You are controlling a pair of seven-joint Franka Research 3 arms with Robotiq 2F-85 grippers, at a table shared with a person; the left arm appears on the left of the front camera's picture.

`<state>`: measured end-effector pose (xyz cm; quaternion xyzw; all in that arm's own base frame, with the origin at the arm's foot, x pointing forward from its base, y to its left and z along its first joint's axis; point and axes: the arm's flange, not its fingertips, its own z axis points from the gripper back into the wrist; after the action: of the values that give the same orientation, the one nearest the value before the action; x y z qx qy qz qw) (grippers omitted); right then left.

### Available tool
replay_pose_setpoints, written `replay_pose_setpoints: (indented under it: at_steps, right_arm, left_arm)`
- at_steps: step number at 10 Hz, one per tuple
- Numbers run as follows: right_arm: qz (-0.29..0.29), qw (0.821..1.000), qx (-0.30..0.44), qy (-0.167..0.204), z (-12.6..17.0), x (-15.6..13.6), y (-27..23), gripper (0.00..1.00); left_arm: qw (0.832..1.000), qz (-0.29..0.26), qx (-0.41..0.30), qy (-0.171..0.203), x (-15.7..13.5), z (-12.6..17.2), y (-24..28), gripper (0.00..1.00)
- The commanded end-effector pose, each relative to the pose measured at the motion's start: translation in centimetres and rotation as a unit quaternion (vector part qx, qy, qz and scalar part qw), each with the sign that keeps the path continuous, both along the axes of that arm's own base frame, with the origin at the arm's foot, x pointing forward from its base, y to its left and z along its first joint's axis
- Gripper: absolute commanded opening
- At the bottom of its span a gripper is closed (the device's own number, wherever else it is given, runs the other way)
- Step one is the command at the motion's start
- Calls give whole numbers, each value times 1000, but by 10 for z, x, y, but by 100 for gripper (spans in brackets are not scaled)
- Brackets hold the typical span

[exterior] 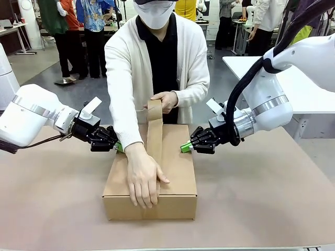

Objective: Wrap the clocks to prevent damage.
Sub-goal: After the human seals the box with tape, release both hands from the side flaps of the Package Box.

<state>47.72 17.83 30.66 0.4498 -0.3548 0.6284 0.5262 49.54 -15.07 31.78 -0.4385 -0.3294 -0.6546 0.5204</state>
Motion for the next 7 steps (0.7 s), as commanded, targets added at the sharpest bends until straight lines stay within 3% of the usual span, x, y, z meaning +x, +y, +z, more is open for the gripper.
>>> replay_pose_setpoints:
  at_steps: [1, 7]
  right_arm:
    - [-3, 1000, -4, 2, -4, -1, 1, 1]
    - [-3, 1000, -4, 2, -4, -1, 1, 1]
  left_arm:
    - [1000, 3, -2, -1, -1, -4, -1, 0]
    - [1000, 3, -2, -1, -1, -4, -1, 0]
